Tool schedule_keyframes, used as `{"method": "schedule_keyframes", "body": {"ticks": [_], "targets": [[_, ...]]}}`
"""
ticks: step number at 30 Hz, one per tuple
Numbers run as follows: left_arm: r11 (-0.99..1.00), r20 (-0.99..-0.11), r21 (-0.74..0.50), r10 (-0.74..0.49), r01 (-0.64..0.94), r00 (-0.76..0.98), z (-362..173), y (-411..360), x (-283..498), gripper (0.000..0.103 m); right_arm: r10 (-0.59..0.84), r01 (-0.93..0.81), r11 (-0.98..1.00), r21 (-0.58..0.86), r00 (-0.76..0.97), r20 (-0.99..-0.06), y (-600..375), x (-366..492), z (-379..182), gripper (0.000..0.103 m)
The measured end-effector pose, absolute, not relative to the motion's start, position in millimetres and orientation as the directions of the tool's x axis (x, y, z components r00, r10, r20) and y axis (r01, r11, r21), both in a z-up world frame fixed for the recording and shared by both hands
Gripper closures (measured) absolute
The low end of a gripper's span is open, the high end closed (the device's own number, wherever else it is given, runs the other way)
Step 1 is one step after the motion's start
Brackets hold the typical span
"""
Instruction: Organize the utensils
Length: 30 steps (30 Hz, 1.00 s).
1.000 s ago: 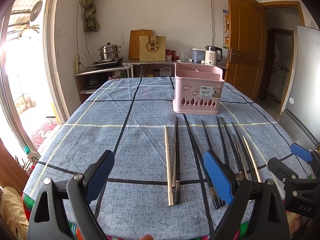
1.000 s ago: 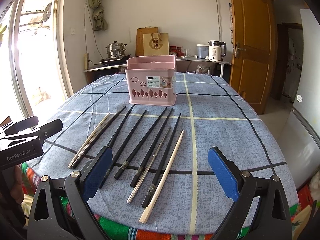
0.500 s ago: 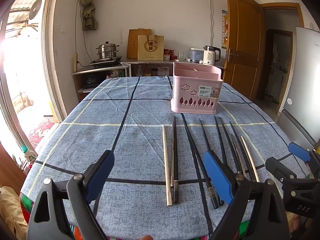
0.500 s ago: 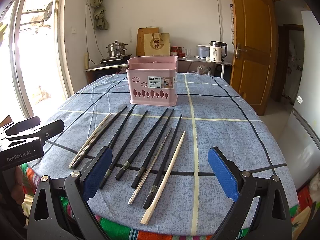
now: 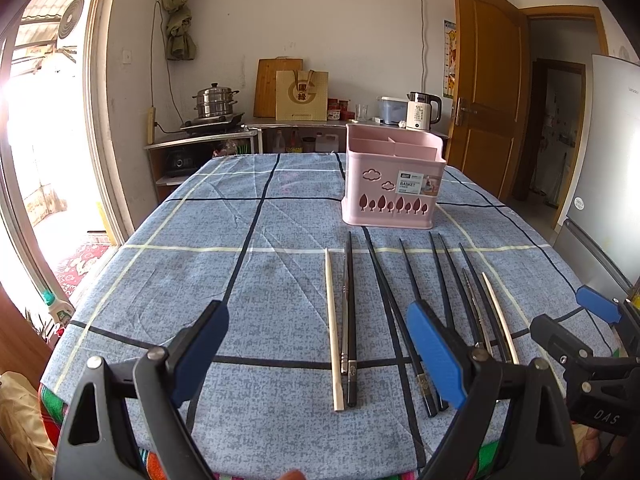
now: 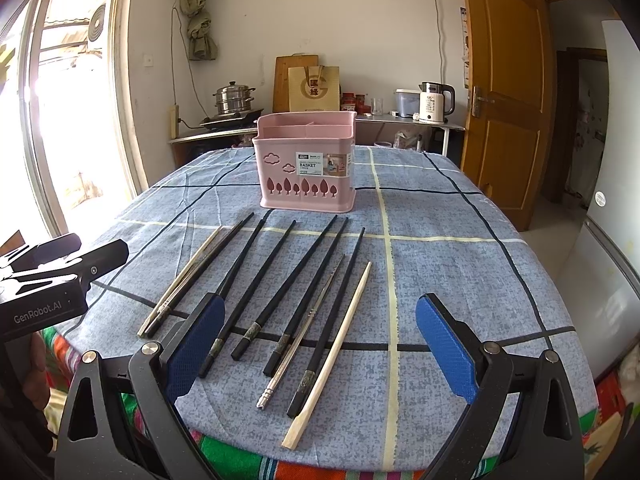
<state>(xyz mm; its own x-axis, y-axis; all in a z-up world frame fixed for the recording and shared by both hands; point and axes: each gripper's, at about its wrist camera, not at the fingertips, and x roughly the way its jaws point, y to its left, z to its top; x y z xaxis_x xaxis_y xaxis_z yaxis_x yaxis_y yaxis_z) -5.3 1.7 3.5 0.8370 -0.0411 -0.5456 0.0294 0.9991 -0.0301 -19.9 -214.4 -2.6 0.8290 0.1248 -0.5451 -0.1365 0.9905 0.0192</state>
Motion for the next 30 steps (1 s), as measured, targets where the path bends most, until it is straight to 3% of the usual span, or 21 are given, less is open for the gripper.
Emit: {"method": "schedule_keyframes", "body": {"ticks": [17,19,22,28,30], "targets": [[0.998,-0.566,-0.039,-0.055,0.040,0.822,-5,0,7,0.011,0.136,-0.144,0.989,0.029,0.821,-0.554,-215,-13,-6,0.007],[0.998,-0.569,-0.042,-0.053,0.036,0.821,-7,1,10,0.013,0.138,-0.146,0.989,0.030,0.819,-0.557,-215,-11,-7,0.007],[0.999,-0.579,-0.038,-0.043,0.026,0.814,-11,3,17,0.024,0.146,-0.148,0.988,0.042,0.812,-0.565,-217,-5,-9,0.007],[0.994,-0.624,-0.089,-0.103,0.061,0.775,-21,11,45,0.026,0.153,-0.145,0.987,0.062,0.787,-0.598,-222,17,-14,0.031],[0.992,-0.637,-0.105,-0.117,0.065,0.762,-23,15,56,0.027,0.164,-0.152,0.986,0.072,0.772,-0.614,-222,26,-16,0.045]]}}
